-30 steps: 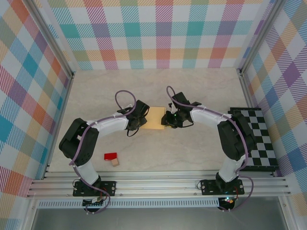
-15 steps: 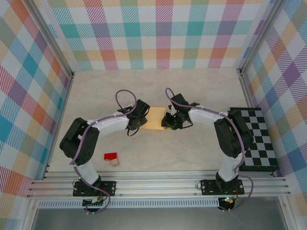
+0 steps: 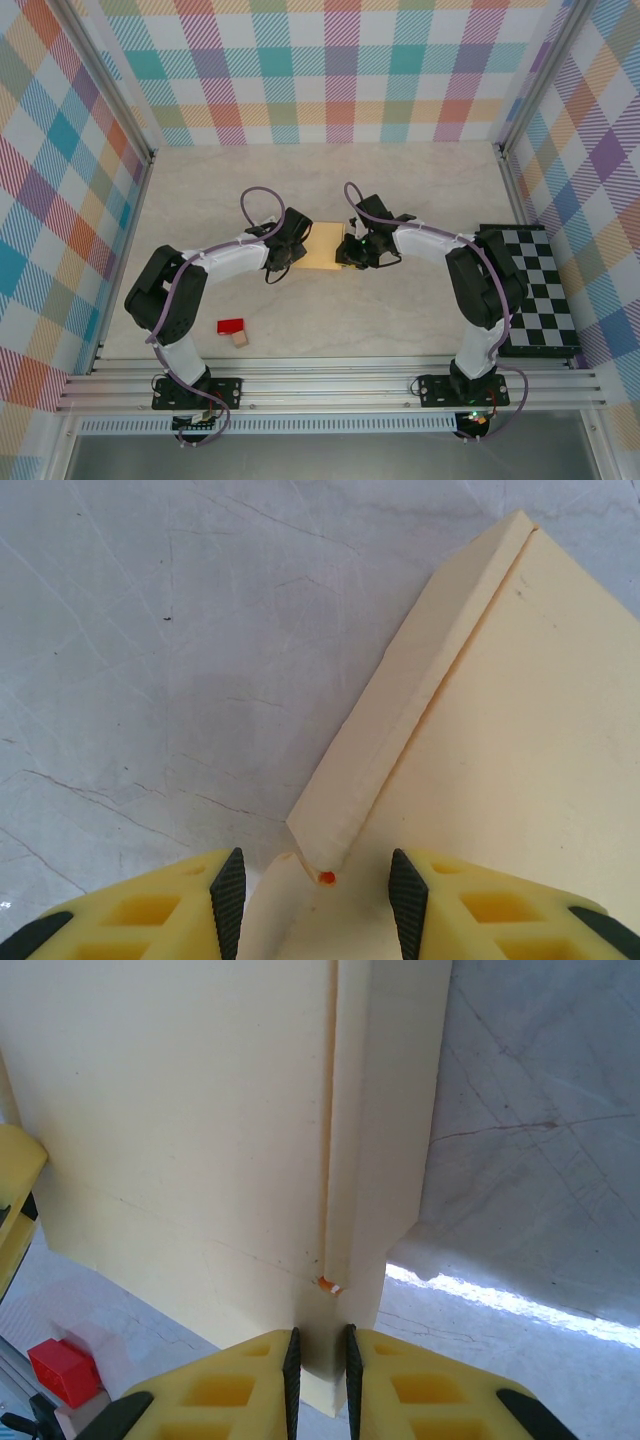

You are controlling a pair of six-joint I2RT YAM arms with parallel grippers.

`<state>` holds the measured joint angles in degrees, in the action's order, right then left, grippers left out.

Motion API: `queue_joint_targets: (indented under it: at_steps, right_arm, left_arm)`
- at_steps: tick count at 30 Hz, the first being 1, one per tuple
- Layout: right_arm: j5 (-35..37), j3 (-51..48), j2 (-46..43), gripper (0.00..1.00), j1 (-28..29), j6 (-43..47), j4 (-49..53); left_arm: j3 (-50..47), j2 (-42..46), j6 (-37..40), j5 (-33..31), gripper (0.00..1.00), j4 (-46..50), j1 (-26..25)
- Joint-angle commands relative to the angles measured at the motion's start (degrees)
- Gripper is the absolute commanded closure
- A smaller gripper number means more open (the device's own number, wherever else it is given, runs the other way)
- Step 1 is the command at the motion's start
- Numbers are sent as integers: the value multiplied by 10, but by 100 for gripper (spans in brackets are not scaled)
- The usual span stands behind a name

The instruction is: Fold the paper box

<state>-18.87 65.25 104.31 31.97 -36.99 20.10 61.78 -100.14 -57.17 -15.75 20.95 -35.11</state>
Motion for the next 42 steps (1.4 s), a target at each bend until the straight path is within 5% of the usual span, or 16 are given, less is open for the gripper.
queue_joint_targets:
  at_steps: [1,18,32,42]
  right_arm:
    - [-23,5,6,78,4,14,-35]
    - [-31,-8,17,79,4,14,-79]
    - [-1,-34,10,79,3,74,-136]
    - [52,-2,9,76,3,104,-49]
  left_arm:
    - [-12,-27,6,1,54,46,1]
    - [-20,-24,-52,105,56,3,7]
    - [-25,-33,-48,93,57,10,12]
    - [-25,-39,-36,79,57,16,18]
